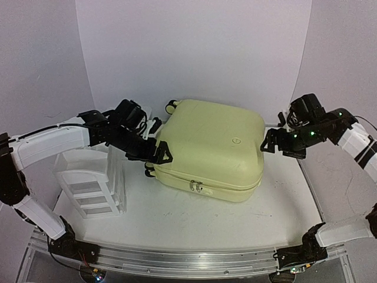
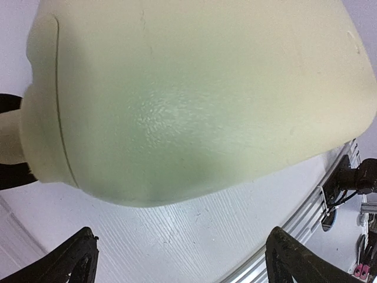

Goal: Open, take out, and arrange the luggage

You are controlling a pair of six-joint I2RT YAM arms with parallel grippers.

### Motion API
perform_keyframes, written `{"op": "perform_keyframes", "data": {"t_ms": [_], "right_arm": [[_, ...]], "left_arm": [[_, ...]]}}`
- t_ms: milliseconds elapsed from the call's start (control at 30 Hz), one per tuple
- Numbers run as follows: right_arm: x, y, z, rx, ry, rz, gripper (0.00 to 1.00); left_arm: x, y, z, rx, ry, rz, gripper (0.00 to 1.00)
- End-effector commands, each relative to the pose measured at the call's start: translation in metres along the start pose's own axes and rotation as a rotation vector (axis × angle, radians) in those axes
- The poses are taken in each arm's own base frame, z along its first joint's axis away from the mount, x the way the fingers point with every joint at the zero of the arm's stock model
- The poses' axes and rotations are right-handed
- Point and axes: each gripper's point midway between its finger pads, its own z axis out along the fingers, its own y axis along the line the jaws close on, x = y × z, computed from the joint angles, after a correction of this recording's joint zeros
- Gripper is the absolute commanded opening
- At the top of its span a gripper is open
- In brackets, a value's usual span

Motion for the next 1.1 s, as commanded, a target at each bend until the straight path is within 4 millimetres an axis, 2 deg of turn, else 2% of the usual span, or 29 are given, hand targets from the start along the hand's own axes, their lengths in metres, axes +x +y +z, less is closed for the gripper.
{"op": "perform_keyframes", "data": {"t_ms": [0, 100, 133, 200, 300, 433, 500, 567, 800, 933, 1067], "right_arm": [[0.059, 0.072, -0.017, -0.172, 0.084, -0.192, 0.96], [0.087, 0.137, -0.014, -0.261, 0.066, -0.313, 0.95], [0.101, 0.154, -0.008, -0.258, 0.071, -0.369, 0.95], [0.115, 0.189, 0.005, -0.241, 0.022, -0.447, 0.91], [0.121, 0.22, 0.026, -0.149, -0.109, -0.476, 0.87], [0.111, 0.225, 0.058, -0.038, -0.248, -0.367, 0.77], [0.116, 0.227, 0.076, -0.006, -0.274, -0.356, 0.71], [0.119, 0.225, 0.085, 0.038, -0.31, -0.344, 0.69], [0.128, 0.211, 0.103, 0.142, -0.392, -0.313, 0.63], [0.132, 0.202, 0.11, 0.174, -0.391, -0.283, 0.5], [0.135, 0.2, 0.113, 0.201, -0.376, -0.284, 0.4]], "left_arm": [[-0.041, -0.013, -0.048, 0.007, -0.154, 0.1, 1.0], [-0.059, -0.004, -0.057, -0.016, -0.18, 0.089, 0.99], [-0.064, -0.001, -0.059, -0.017, -0.181, 0.081, 0.99], [-0.074, 0.004, -0.06, -0.018, -0.181, 0.067, 1.0], [-0.084, 0.005, -0.057, -0.017, -0.166, 0.061, 1.0], [-0.093, 0.011, -0.051, -0.062, -0.124, 0.075, 1.0], [-0.092, 0.018, -0.047, -0.094, -0.095, 0.078, 0.99], [-0.094, 0.027, -0.047, -0.107, -0.09, 0.064, 1.0], [-0.09, 0.04, -0.036, -0.074, -0.043, 0.054, 0.99], [-0.085, 0.035, -0.029, -0.031, -0.013, 0.057, 0.99], [-0.078, 0.04, -0.028, -0.05, -0.004, 0.064, 0.98]]}}
